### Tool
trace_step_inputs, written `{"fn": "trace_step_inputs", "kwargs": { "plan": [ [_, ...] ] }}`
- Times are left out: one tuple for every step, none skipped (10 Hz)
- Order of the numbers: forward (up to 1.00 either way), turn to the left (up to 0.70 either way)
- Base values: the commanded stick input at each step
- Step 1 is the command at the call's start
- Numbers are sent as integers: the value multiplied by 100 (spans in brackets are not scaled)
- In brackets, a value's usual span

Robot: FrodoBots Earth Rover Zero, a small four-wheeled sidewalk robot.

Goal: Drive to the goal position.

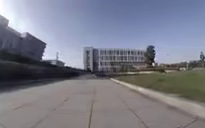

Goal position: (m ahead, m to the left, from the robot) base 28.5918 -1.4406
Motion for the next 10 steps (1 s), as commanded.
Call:
{"fn": "trace_step_inputs", "kwargs": {
  "plan": [
    [100, 35],
    [100, 20],
    [100, 5],
    [100, 0],
    [100, 0],
    [100, 0],
    [100, 13],
    [100, 36],
    [100, 2],
    [100, 0]
  ]
}}
